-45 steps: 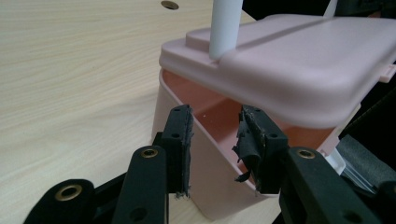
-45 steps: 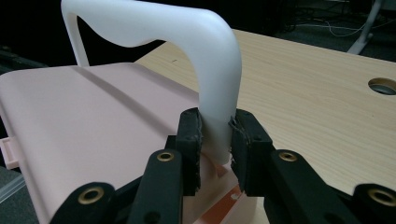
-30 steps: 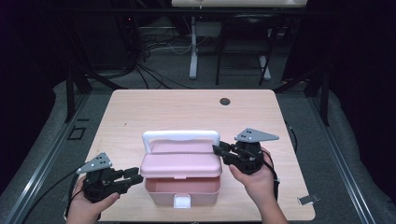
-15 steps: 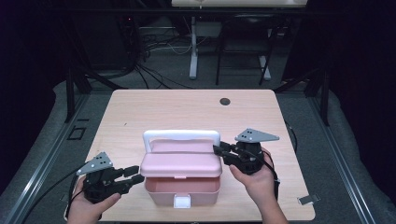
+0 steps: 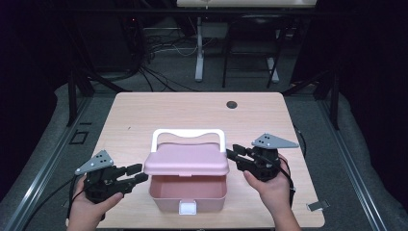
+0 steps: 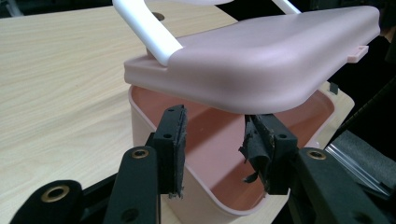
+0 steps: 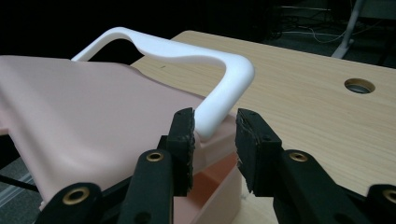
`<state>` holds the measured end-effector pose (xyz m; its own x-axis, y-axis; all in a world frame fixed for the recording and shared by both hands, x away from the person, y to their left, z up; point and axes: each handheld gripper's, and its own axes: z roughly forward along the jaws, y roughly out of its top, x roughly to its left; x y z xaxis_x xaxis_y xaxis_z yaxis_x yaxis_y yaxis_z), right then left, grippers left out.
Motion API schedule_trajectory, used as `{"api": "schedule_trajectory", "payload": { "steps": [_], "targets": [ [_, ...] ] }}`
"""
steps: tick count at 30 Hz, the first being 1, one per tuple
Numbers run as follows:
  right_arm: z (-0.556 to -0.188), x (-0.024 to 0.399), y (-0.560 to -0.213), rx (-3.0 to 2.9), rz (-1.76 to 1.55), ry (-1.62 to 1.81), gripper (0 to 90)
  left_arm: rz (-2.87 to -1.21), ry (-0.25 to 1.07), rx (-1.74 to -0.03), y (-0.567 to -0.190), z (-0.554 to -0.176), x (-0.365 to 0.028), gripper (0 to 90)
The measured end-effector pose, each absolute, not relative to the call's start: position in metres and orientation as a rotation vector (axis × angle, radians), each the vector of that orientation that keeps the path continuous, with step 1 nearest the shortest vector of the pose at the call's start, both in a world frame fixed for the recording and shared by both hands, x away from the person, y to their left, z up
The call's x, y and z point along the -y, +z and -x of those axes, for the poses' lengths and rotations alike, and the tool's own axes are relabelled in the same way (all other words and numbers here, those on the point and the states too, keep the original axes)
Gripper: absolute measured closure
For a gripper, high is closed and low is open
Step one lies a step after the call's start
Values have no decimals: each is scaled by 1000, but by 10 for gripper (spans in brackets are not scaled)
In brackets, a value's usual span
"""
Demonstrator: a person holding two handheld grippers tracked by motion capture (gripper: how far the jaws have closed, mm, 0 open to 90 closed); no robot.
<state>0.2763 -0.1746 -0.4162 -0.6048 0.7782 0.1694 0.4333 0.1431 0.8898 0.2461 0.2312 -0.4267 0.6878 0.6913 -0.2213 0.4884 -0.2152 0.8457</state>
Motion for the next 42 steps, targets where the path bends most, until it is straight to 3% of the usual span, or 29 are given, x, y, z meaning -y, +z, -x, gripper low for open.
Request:
{"api": "schedule_trajectory", "payload": {
  "steps": [23, 42],
  "targets": [
    [-275, 180, -424, -2098, -1200, 1419, 655, -1848, 292, -911, -397, -267, -230, 593],
    [-279, 174, -436, -2139, -1223, 1376, 645, -1835, 336, -901, -385, -283, -220, 712]
  ]
}}
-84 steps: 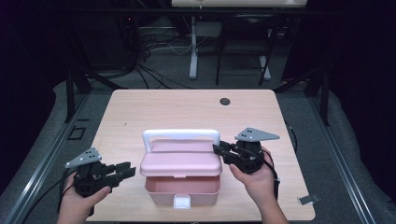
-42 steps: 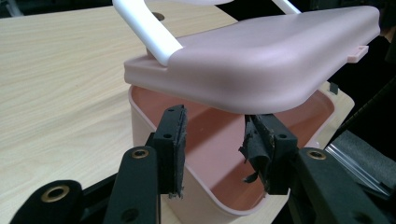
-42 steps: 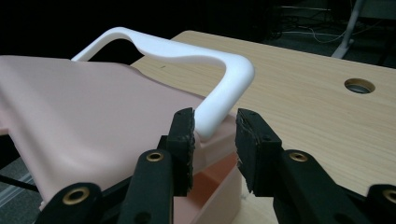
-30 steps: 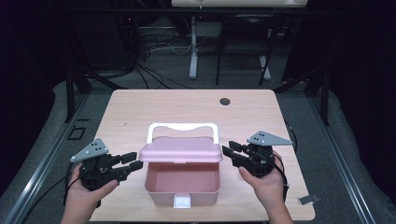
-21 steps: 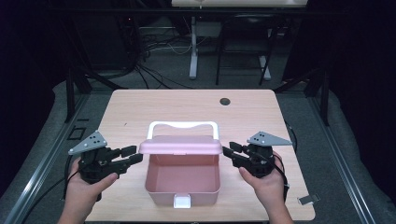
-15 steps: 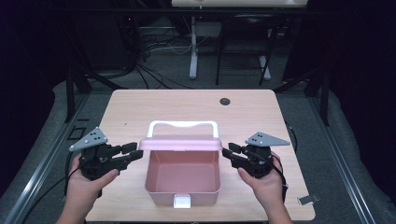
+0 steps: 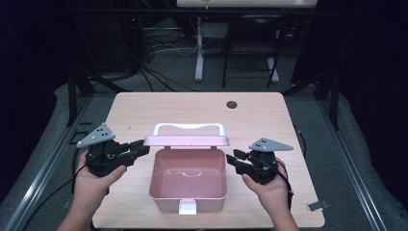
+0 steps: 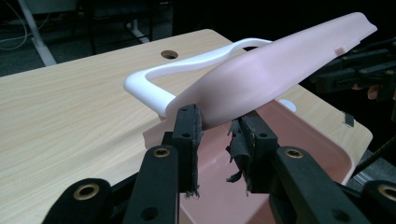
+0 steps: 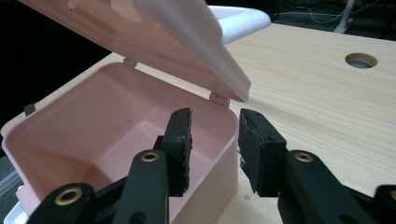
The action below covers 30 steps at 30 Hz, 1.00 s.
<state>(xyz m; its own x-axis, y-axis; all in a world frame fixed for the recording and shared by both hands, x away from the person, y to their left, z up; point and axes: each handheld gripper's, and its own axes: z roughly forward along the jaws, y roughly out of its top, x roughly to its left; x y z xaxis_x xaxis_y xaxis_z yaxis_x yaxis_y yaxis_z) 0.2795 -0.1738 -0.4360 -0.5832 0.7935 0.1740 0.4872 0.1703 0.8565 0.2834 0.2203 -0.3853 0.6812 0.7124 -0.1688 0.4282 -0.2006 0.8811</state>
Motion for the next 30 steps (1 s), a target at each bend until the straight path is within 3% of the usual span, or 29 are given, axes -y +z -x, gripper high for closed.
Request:
{"api": "schedule_trajectory", "payload": {
  "steps": [30],
  "targets": [
    [-274, 153, -463, -2227, -1206, 1267, 606, -1801, 350, -921, -387, -308, -218, 729]
  ]
}}
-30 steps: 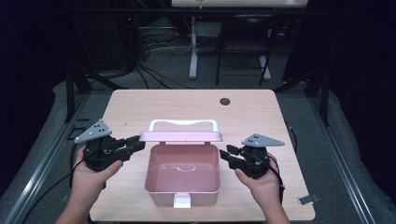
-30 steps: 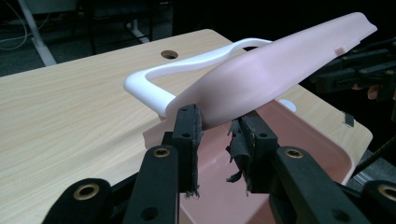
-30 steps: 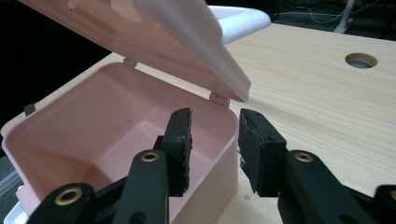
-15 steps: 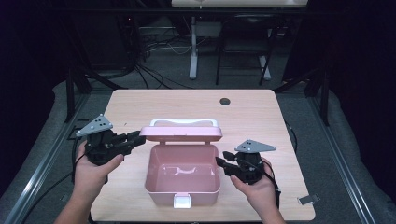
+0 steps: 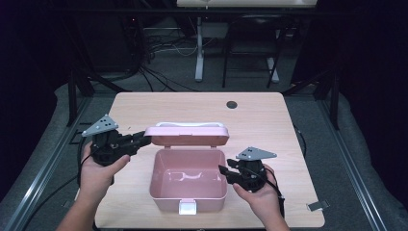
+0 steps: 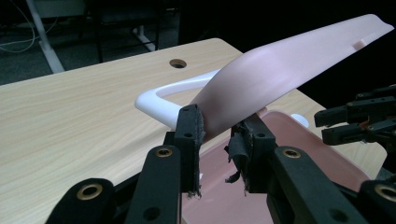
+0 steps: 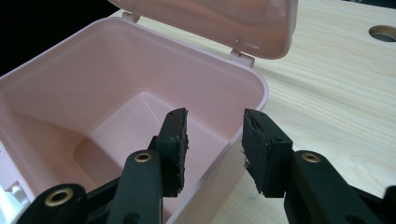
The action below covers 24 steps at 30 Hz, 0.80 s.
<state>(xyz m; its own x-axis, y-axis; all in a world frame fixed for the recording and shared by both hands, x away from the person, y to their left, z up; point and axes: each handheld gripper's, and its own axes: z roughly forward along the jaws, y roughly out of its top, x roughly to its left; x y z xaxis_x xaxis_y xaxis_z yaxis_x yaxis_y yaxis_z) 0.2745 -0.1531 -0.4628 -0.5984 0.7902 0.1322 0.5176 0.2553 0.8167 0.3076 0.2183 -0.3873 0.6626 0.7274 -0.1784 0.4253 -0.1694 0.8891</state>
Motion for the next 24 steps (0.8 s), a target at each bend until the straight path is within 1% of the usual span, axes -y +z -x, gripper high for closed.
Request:
{"api": "schedule_trajectory", "payload": {
  "steps": [15, 24],
  "targets": [
    [-276, 153, -470, -2249, -1232, 1249, 606, -1783, 347, -940, -393, -317, -217, 738],
    [-277, 152, -474, -2267, -1232, 1232, 624, -1787, 342, -952, -397, -322, -217, 742]
  ]
}}
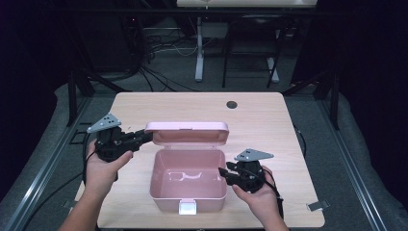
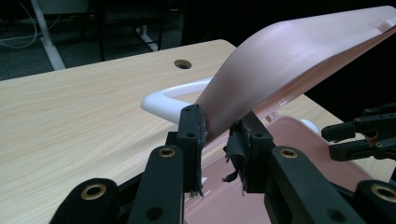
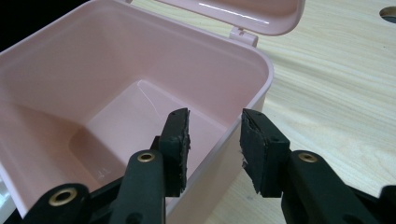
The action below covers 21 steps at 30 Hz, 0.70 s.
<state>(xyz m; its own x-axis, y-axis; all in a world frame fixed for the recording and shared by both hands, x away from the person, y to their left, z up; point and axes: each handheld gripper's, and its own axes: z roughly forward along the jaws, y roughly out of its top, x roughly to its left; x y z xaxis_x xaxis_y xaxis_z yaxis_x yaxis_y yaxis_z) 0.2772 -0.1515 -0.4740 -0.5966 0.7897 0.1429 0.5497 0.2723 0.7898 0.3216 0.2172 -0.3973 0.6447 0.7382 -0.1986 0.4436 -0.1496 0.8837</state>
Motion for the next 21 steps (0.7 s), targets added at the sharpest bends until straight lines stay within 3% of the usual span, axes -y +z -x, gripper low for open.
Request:
{"api": "schedule_trajectory", "payload": {
  "steps": [21],
  "targets": [
    [-277, 151, -476, -2267, -1237, 1216, 633, -1815, 359, -987, -411, -333, -213, 768]
  ]
}}
